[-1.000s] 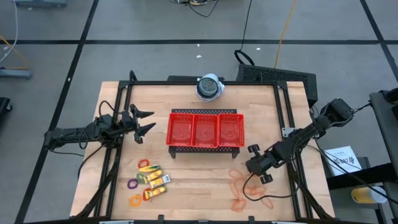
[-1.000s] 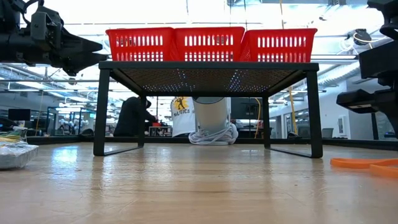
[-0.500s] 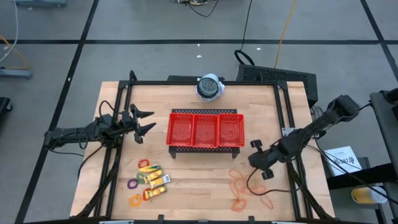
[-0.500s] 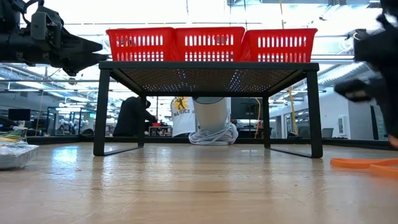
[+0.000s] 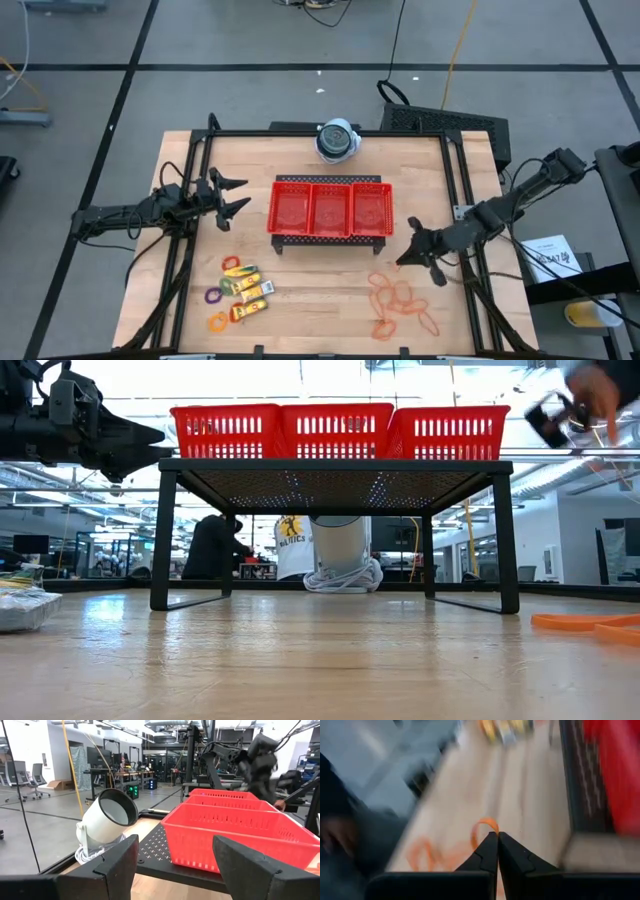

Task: Pick & Place Office Desk Supplies
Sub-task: Put the orange rubber band into the right red bin

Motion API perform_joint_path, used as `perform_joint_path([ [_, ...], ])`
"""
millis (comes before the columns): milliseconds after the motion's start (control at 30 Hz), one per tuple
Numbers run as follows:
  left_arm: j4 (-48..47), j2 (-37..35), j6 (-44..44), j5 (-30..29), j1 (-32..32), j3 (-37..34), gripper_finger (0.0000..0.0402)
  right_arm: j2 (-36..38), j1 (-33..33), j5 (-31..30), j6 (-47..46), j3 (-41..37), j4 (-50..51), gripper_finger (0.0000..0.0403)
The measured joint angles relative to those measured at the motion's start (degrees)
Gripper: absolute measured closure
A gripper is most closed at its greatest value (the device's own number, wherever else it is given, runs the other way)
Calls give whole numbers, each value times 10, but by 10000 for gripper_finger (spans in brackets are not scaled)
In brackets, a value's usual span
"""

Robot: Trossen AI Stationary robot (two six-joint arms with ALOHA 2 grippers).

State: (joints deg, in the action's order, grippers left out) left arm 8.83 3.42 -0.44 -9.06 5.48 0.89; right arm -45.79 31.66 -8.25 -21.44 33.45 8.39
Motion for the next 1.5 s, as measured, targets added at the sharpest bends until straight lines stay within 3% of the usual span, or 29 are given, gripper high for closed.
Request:
perform_joint_path([
  [233, 0, 0, 0, 0, 0, 0, 135, 1, -22, -24, 111, 0, -245, 403],
  [400, 0, 0, 0, 0, 0, 0, 135, -5, -75, -28, 171, 1, -323, 403],
  [600, 0, 0, 0, 0, 0, 0, 135, -33, -164, -81, 181, 1, -313, 403],
  [767, 0, 0, 0, 0, 0, 0, 135, -63, -218, -83, 196, 1, -288, 403],
  [1167, 0, 0, 0, 0, 0, 0, 135, -69, -249, -82, 224, 1, -266, 397],
  [1300, 0, 0, 0, 0, 0, 0, 135, -68, -249, -82, 224, 1, -257, 359],
  [1500, 0, 0, 0, 0, 0, 0, 135, -69, -249, -100, 224, 1, -252, 271],
])
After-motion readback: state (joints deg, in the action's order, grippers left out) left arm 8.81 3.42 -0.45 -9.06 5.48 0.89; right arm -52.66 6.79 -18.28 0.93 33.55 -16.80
